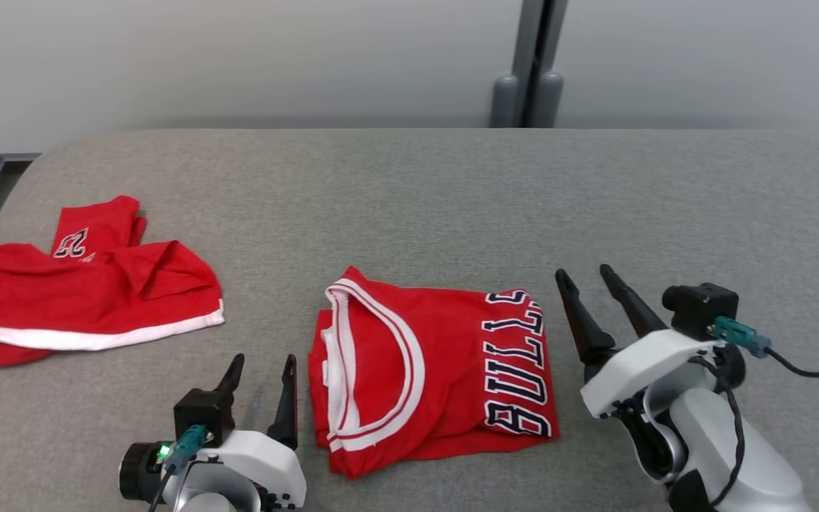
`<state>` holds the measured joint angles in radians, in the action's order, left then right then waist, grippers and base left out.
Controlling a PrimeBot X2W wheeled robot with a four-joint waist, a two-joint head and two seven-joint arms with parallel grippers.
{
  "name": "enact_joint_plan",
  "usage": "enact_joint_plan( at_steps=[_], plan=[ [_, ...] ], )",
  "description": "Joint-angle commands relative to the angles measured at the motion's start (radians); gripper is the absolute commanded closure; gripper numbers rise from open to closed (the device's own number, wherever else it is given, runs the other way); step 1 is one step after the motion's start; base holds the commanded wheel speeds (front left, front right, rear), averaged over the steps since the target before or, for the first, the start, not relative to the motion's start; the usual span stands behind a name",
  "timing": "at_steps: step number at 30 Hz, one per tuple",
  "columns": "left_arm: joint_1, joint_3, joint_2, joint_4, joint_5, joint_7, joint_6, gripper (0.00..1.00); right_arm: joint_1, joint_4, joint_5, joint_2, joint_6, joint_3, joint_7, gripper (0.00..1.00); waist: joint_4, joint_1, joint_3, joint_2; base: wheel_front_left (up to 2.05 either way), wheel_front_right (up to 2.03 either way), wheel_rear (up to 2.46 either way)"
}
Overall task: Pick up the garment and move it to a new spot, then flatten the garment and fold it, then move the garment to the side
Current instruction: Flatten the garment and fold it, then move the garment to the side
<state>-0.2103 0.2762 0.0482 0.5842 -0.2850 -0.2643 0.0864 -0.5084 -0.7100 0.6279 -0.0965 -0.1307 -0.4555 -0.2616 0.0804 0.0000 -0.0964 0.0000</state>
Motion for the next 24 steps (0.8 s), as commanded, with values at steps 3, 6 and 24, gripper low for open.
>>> enact_joint_plan(
  at_steps=[3, 6, 24],
  plan=[
    [0.009, -0.038, 0.005, -0.014, 0.014, 0.000, 0.011, 0.00, 0.056, 0.034, -0.096, -0.003, 0.000, 0.081, -0.004, 0.00, -0.042, 0.0000, 0.003, 0.0000, 0.00, 0.00, 0.00],
    [0.023, -0.071, 0.005, -0.021, 0.028, 0.000, 0.012, 0.00, 0.093, 0.057, -0.160, 0.003, 0.000, 0.139, -0.004, 0.00, -0.059, 0.0000, 0.007, 0.0000, 0.00, 0.00, 0.00],
    [0.170, -0.244, 0.005, -0.056, 0.089, 0.000, -0.024, 0.00, 0.258, 0.096, -0.354, 0.041, 0.000, 0.259, -0.005, 0.00, -0.125, 0.0000, 0.105, 0.0000, 0.00, 0.00, 0.00]
  ],
)
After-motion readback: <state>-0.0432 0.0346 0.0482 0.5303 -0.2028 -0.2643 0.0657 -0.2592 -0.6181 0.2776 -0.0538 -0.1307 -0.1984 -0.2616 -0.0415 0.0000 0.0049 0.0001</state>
